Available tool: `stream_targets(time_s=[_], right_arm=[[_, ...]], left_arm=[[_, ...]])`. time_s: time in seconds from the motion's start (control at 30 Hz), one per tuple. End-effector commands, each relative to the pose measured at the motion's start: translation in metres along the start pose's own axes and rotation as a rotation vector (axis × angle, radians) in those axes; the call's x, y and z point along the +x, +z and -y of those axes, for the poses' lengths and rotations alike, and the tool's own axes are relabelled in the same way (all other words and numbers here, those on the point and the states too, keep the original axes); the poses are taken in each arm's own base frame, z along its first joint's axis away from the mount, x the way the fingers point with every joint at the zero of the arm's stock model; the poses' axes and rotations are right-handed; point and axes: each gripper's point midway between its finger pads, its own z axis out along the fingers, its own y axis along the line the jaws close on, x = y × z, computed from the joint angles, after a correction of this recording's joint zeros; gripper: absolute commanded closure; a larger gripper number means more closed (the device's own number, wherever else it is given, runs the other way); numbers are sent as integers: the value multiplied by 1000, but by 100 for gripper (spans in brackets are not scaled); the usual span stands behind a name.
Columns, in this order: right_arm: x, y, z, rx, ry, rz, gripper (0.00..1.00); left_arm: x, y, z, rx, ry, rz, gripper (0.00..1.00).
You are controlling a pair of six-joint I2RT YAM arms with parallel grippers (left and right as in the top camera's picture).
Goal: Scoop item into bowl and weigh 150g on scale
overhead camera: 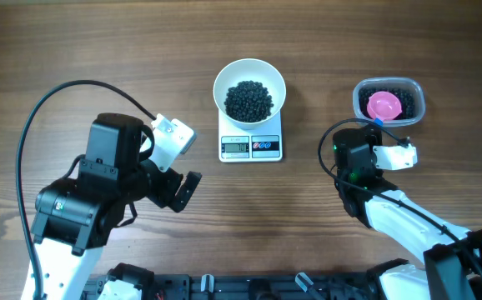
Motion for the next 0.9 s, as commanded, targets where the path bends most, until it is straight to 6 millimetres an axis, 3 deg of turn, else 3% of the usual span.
stream_targets(time_s=[0.0,0.6,0.87], right_arm=[[-5,1,5,11,-1,32,67],[0,0,-18,-72,70,-12,92],[-6,-7,-31,-113,105,-17,96]], left_arm=[[-7,-5,1,8,19,26,0],[-7,-5,1,8,19,26,0],[-7,-5,1,8,19,26,0]])
